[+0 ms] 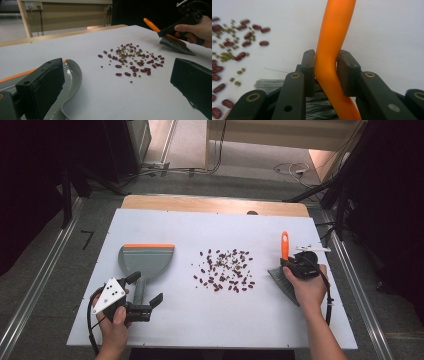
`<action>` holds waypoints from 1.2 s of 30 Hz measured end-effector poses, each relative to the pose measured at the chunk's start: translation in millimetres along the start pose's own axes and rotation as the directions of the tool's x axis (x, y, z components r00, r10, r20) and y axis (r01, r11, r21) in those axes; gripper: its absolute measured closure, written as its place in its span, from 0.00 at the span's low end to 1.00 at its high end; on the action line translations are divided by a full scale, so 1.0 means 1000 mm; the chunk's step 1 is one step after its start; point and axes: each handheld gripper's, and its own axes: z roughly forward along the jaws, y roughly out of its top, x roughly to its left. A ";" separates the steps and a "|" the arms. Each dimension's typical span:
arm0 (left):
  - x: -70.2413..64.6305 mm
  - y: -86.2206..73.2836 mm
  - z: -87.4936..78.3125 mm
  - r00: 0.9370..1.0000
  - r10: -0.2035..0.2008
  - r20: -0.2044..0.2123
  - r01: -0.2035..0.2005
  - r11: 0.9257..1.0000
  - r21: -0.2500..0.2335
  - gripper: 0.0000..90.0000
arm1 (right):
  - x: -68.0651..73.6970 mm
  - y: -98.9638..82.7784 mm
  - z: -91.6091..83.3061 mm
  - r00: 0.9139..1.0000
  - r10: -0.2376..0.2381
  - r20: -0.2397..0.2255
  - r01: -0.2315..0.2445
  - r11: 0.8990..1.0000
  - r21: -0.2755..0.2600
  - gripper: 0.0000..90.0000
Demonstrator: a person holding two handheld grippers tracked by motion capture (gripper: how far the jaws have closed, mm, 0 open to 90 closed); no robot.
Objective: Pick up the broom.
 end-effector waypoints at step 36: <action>-0.034 0.007 0.009 0.991 0.005 0.131 -0.003 1.000 -0.020 0.00 | 0.051 -0.014 -0.079 0.970 -0.063 -0.233 -0.061 0.871 -0.488 0.76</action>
